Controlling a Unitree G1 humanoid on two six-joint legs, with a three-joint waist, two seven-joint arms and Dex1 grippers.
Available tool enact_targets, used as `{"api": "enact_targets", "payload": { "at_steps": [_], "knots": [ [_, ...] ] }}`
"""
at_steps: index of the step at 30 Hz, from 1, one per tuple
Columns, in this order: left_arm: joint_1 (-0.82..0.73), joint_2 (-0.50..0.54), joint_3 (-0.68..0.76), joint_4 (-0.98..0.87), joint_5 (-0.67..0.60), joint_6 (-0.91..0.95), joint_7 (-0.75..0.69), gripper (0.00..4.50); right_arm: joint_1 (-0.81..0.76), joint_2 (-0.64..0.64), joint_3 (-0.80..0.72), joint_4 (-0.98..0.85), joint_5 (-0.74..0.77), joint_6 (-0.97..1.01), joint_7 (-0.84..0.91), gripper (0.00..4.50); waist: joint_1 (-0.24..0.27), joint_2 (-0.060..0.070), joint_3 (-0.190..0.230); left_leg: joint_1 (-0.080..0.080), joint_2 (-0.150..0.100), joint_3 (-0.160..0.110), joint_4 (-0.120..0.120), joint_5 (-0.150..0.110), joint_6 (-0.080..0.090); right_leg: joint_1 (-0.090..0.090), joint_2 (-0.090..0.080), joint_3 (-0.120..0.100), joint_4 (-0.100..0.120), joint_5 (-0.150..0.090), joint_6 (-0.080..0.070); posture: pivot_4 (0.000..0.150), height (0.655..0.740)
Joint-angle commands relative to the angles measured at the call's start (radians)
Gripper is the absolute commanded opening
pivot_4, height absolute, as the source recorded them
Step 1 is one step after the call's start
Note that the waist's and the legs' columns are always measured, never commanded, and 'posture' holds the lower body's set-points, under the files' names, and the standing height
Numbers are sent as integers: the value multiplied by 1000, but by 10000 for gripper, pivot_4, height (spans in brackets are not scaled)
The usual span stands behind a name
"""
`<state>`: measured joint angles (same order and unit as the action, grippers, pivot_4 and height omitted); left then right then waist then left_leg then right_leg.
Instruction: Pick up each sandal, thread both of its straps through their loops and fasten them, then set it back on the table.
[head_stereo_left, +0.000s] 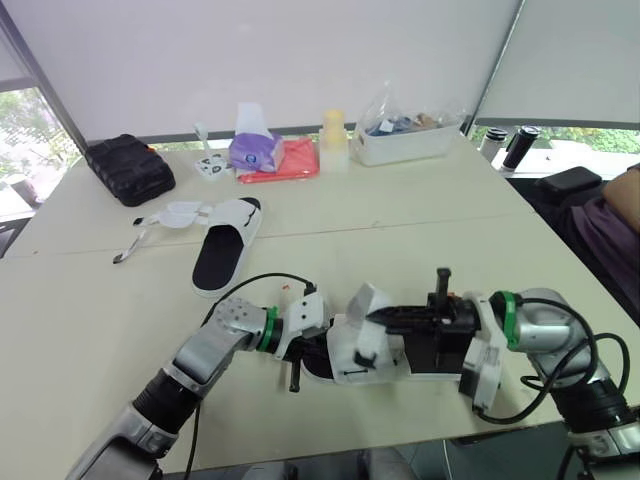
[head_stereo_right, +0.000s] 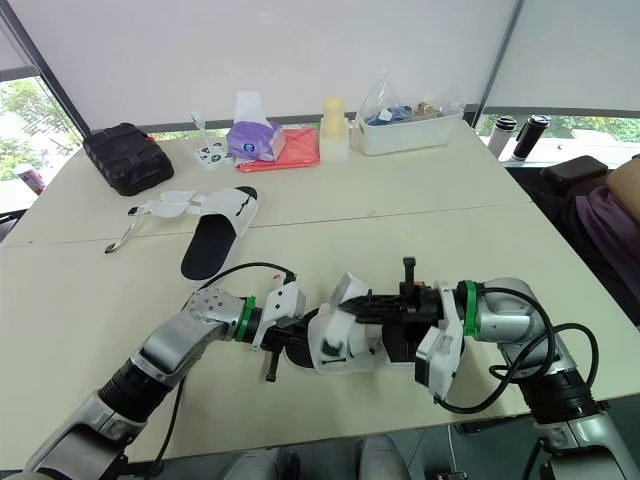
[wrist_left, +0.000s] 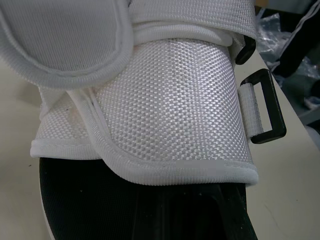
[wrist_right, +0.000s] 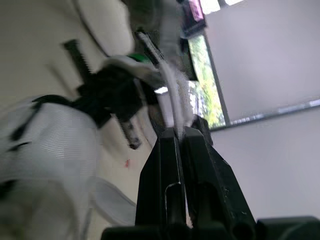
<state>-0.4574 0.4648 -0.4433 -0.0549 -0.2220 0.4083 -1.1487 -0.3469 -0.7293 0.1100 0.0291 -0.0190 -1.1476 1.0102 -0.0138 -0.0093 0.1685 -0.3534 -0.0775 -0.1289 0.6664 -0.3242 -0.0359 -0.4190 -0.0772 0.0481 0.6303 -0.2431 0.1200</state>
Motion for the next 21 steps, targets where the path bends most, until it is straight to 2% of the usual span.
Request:
{"api": "enact_targets", "payload": {
  "at_steps": [1, 2, 6, 10, 12, 15, 17, 19, 21],
  "knots": [
    [3, 0, -28, 24, 27, 7, -4, 0, -36, -16, 7, 20, -45, -45, -56, 18771, 1, 0, 0, 0, 0, 0, 0, 2, -4, 0, 0, 0, 0, 0, 0, 1500, 7400],
    [3, 0, -29, 24, 28, 7, -4, 0, -44, -17, 0, 31, -63, -47, -73, 24821, 1, 0, 0, 0, 0, 0, 0, 2, -4, 0, 0, 0, 0, 0, 0, 1500, 7400],
    [5, 0, -28, 21, 28, 10, -3, 0, -49, -54, -75, 100, -163, -14, -150, 42759, 5, 0, 0, 0, 0, 0, 0, 2, -4, 0, 0, 0, 0, 0, 0, 1500, 7400],
    [9, 0, -27, 20, 27, 10, -1, 0, -27, -182, -124, 236, -214, 142, -177, 42759, 5, 0, 0, -1, -1, 0, 0, 2, -4, 0, 0, 0, 0, 0, 0, 1500, 7400],
    [11, -1, -29, 18, 27, 9, 0, 0, 4, -231, -147, 228, -66, 433, -100, 42759, 4, 0, 0, -1, -1, 0, 0, 2, -4, 0, 0, 1, 0, 0, 0, 1500, 7400],
    [15, 1, -29, 11, 27, 9, 2, 0, 122, -308, -226, -83, 449, 1183, -22, 42759, 5, 2, -1, -2, 0, 0, 0, 1, -2, 0, 0, 1, 0, 0, -1, 1500, 7400],
    [19, 4, -28, 3, 27, 11, 2, 0, 212, -390, -295, -290, 818, 1567, -28, 42759, 7, 5, -2, -2, 1, -1, 0, -1, 3, 0, -2, 2, -1, 0, -1, 1500, 7400],
    [22, 8, -28, -4, 27, 15, 1, 0, 306, -457, -363, -441, 1112, 1809, -43, 42759, 7, 5, -2, -2, 1, -1, 0, -2, 3, 0, -3, 1, -1, 0, -1, 1500, 7400],
    [26, 9, -31, -10, 26, 19, 0, 0, 379, -475, -391, -533, 1185, 1908, -73, 42759, 9, 5, -3, -2, 2, -3, 0, -2, 4, 2, -2, 0, -3, 0, -1, 1500, 7400]
  ]
}}
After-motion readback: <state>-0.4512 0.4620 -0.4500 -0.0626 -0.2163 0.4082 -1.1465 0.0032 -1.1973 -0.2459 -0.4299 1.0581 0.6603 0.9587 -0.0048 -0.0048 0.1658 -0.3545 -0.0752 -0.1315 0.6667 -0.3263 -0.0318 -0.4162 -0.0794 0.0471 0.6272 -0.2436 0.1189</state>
